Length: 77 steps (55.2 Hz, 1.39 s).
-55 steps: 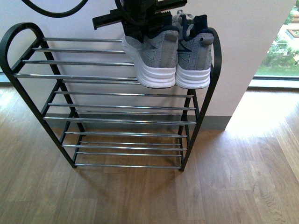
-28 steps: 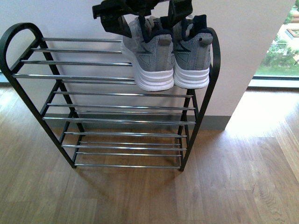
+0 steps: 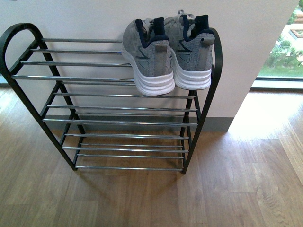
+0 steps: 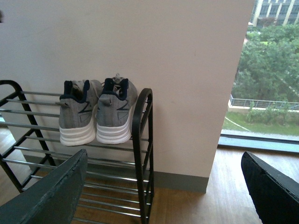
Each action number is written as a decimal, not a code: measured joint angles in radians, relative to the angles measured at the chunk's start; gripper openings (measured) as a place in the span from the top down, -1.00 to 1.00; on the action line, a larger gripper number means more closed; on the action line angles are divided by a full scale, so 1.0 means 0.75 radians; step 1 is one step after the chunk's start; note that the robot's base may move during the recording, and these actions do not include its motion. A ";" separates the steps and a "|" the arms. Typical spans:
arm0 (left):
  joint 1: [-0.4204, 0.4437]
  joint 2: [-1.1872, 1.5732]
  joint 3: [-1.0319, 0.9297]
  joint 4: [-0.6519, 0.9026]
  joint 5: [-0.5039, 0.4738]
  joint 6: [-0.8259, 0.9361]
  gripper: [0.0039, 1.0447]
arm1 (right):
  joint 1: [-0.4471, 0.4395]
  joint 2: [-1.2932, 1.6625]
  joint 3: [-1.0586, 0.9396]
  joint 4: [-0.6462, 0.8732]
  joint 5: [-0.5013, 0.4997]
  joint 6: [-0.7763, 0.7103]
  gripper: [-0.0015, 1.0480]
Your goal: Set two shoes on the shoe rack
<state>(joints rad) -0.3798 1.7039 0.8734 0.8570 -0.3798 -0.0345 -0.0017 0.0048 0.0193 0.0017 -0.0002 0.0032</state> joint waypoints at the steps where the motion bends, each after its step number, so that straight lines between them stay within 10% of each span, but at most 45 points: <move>1: 0.009 -0.015 -0.027 0.015 0.006 0.002 0.28 | 0.000 0.000 0.000 0.000 0.001 0.000 -0.82; 14: 0.121 -0.260 -0.437 0.141 0.139 0.025 0.97 | 0.000 0.000 0.000 0.000 0.001 0.000 -0.82; 77: 0.500 -1.262 -1.137 -0.176 0.504 0.033 0.98 | 0.000 0.000 0.000 0.000 0.001 0.000 -0.82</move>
<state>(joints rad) -0.0044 0.7574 0.0208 0.7246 -0.0017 -0.0097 -0.0017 0.0048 0.0193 0.0017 0.0002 0.0032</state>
